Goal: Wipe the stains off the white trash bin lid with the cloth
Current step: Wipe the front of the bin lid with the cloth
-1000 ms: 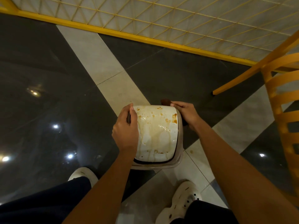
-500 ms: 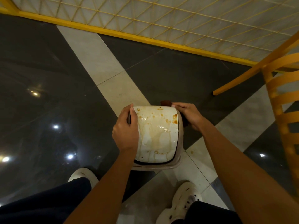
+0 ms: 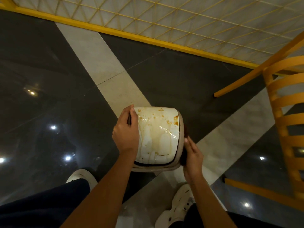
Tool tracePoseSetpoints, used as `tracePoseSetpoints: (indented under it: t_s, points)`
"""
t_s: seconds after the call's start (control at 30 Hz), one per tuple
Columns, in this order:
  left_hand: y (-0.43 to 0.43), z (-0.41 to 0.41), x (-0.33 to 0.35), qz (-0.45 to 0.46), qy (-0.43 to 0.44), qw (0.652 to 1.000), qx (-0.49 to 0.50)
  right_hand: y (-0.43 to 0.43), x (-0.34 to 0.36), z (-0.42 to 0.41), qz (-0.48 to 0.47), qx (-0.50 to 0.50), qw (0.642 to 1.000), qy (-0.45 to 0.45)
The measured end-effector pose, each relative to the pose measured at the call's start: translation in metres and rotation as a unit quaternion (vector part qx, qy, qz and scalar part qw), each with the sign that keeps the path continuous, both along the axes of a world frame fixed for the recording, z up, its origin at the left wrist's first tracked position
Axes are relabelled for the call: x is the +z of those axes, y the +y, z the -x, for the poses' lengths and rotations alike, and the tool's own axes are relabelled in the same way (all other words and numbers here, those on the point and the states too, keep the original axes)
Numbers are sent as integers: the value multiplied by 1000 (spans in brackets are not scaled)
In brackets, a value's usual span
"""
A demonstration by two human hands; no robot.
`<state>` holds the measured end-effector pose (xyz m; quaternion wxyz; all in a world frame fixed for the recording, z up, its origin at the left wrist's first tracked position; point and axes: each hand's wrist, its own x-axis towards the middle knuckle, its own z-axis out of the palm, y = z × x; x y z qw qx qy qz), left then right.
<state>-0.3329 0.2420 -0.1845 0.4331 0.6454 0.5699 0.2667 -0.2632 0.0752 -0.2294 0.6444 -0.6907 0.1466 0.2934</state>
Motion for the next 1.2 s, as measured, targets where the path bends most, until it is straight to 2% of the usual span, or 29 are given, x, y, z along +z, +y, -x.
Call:
tracePoseSetpoints:
  t_s: [0.1, 0.2, 0.33, 0.57, 0.77, 0.93, 1.2]
  points:
    - [0, 0, 1, -5, 0, 1000, 4, -15, 3, 43, 14, -57, 998, -22]
    - [0, 1, 2, -3, -2, 1000, -1, -14, 4, 44, 25, -79, 996, -27]
    - [0, -1, 2, -2, -2, 1000, 0, 0, -1, 12, 42, -37, 998, -31]
    - [1, 0, -1, -5, 4, 1000, -10, -9, 6, 24, 77, 9, 992, -97]
    - [2, 0, 2, -5, 9, 1000, -16, 29, 6, -45, 111, 103, 984, -90]
    - [4, 0, 1, -1, 12, 1000, -10, 59, 14, -83, 96, 166, 978, -81]
    - [1, 1, 0, -8, 11, 1000, -11, 41, 29, -70, 63, 155, 981, -96]
